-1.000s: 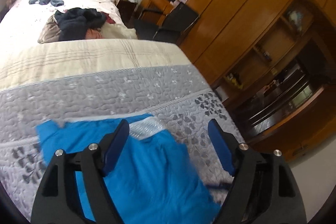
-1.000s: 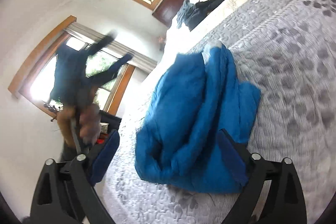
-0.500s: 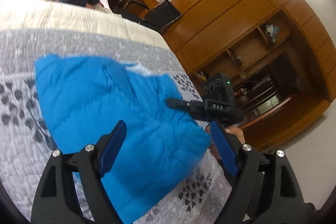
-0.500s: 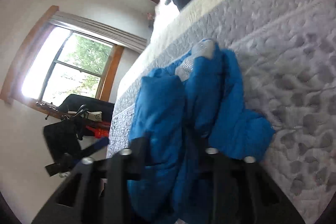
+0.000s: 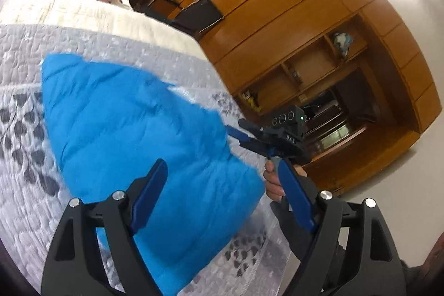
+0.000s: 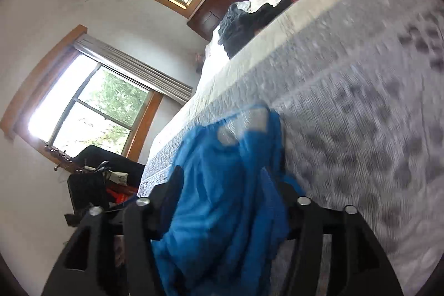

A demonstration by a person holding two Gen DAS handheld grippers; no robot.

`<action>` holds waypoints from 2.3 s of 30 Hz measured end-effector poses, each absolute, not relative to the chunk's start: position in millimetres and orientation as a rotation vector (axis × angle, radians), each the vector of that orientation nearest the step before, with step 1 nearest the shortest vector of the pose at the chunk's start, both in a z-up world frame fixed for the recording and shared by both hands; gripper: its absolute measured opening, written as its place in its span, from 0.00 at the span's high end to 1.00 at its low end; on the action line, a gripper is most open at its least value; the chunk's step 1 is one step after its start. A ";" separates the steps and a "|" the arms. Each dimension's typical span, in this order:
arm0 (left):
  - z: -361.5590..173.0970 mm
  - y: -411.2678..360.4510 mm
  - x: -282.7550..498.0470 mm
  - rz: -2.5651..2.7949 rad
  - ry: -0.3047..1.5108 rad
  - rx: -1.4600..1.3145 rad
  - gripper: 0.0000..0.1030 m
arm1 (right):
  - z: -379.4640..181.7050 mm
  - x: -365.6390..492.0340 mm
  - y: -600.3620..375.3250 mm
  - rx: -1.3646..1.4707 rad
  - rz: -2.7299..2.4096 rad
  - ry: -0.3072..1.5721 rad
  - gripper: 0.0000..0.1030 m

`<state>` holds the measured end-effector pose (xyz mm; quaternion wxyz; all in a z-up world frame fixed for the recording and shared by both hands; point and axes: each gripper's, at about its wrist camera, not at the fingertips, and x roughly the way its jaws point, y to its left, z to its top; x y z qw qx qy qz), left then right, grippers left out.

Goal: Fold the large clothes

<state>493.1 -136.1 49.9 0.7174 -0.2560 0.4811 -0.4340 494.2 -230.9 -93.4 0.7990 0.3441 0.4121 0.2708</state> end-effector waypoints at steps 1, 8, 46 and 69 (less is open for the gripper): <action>44.6 -141.2 492.0 -0.982 1.079 -0.586 0.22 | -91.8 504.2 -221.5 0.723 0.602 0.923 0.39; -2.6 -181.7 464.4 -1.109 1.198 -0.603 0.29 | -98.3 518.0 -204.3 0.704 0.644 0.960 0.91; -3.6 -201.3 493.9 -1.051 1.291 -0.339 0.33 | -89.5 436.0 -152.8 0.318 0.695 1.025 0.91; -9.6 -212.1 438.6 -1.075 1.261 -0.303 0.25 | -56.9 444.9 -135.7 0.399 0.703 0.960 0.88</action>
